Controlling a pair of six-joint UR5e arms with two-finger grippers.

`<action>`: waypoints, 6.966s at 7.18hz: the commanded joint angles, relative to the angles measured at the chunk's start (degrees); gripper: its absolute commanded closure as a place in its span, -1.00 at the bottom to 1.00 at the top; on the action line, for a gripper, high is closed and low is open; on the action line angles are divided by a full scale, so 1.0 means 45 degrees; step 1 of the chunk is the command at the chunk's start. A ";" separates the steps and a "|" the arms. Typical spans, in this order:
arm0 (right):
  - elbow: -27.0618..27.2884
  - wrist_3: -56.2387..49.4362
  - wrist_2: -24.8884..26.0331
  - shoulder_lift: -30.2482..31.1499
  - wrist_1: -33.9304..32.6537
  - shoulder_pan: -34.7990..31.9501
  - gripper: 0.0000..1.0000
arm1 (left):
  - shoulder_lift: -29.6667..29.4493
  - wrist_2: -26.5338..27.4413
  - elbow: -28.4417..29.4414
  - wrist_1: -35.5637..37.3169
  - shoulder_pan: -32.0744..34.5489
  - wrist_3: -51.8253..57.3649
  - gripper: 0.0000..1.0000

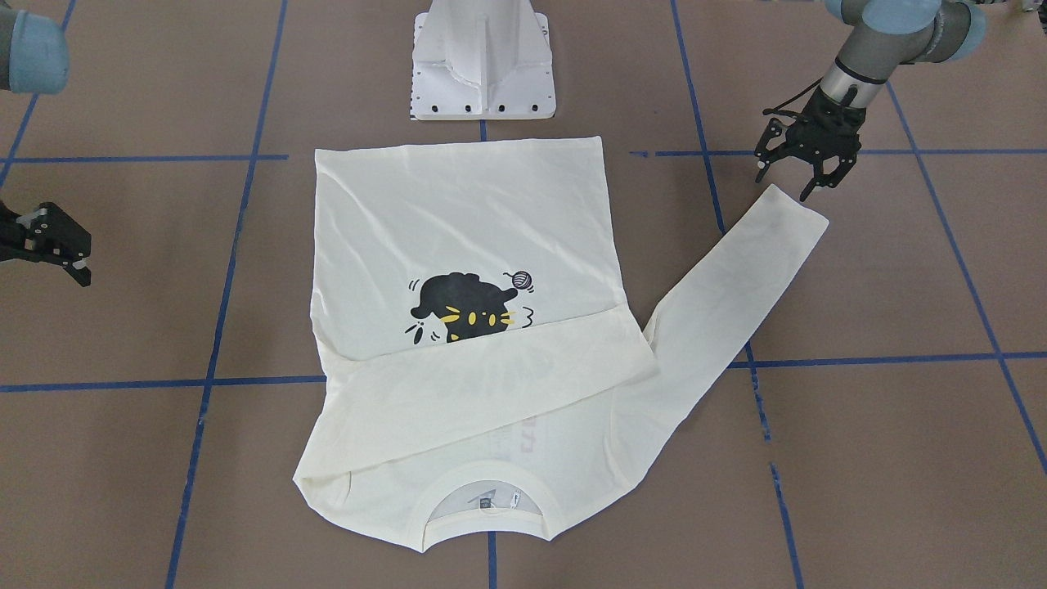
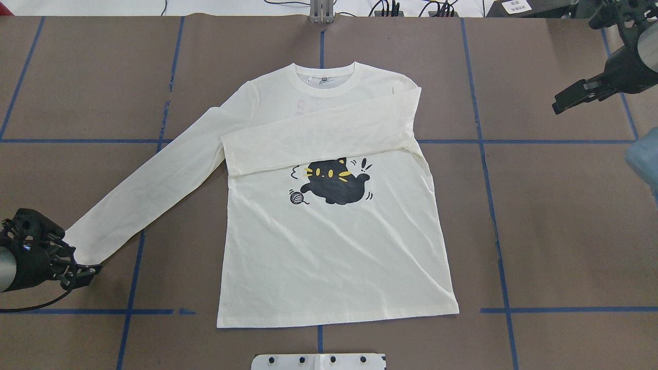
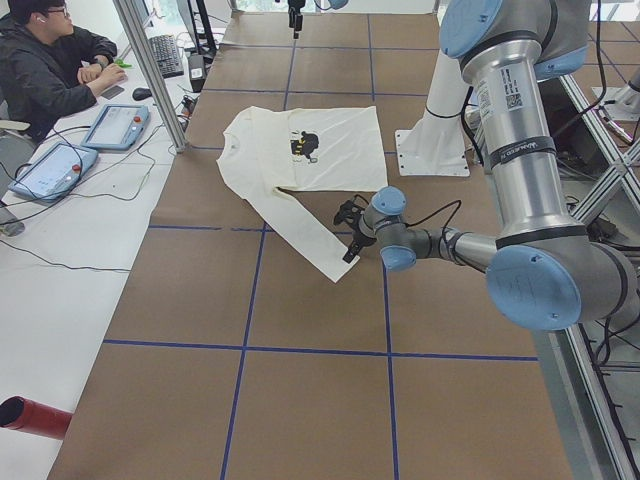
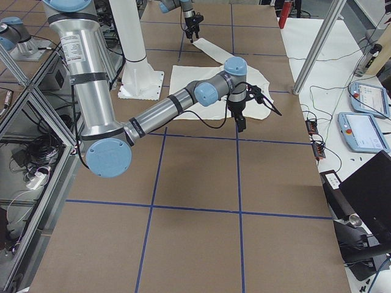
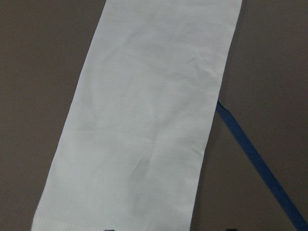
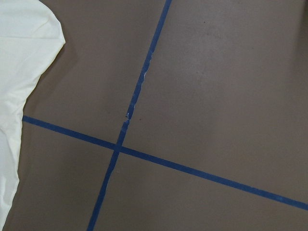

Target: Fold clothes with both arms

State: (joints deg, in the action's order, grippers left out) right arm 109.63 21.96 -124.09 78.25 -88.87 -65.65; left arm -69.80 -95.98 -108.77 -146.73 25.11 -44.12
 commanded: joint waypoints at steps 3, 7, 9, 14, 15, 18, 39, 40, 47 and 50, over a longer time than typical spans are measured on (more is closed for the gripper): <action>0.0032 0.0022 0.0017 0.0014 0.0023 -0.0001 -1.00 | -0.0075 0.0117 0.0127 0.0458 -0.0130 -0.0001 -0.25; -0.0007 0.0021 0.0017 0.0033 0.0023 -0.0001 -1.00 | -0.0133 0.0117 0.0284 0.0498 -0.0130 0.0077 0.32; -0.0007 0.0021 0.0037 0.0033 0.0023 -0.0001 -1.00 | -0.0153 0.0214 0.0265 0.0498 -0.0130 0.0077 1.00; -0.0046 0.0021 0.0056 0.0033 0.0023 -0.0001 -1.00 | -0.2505 0.0332 0.0089 0.0826 0.1795 0.0194 1.00; -0.0046 0.0041 0.0056 0.0033 0.0023 -0.0001 -1.00 | -0.3947 0.0332 0.0089 0.2280 0.2384 0.0214 1.00; -0.0046 0.0021 0.0095 0.0091 0.0023 -0.0001 -1.00 | -0.9080 0.0312 0.0283 0.7842 0.3247 0.0195 1.00; -0.0823 0.0353 0.0522 -0.1581 0.0316 0.0855 -1.00 | -1.6570 -0.1926 0.8677 0.4590 0.2519 -0.0457 -1.00; -0.0962 0.0721 0.1260 -0.2303 0.0316 0.1593 -1.00 | -1.5728 -0.1914 0.7368 0.6436 0.3010 0.1155 -1.00; -0.6711 0.6969 0.7546 -0.8783 -0.0519 0.6751 -0.81 | -0.9023 -0.5991 0.3507 0.4739 0.6997 0.6914 -1.00; -0.8363 0.7482 0.9095 -0.9420 -0.0641 0.7926 -0.54 | -0.8961 -0.6016 0.3526 0.4736 0.7019 0.6835 -1.00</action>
State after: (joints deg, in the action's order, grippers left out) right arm 74.30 55.17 -85.79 36.46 -91.53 -31.78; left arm -110.27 -122.95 -92.93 -125.33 56.61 -13.31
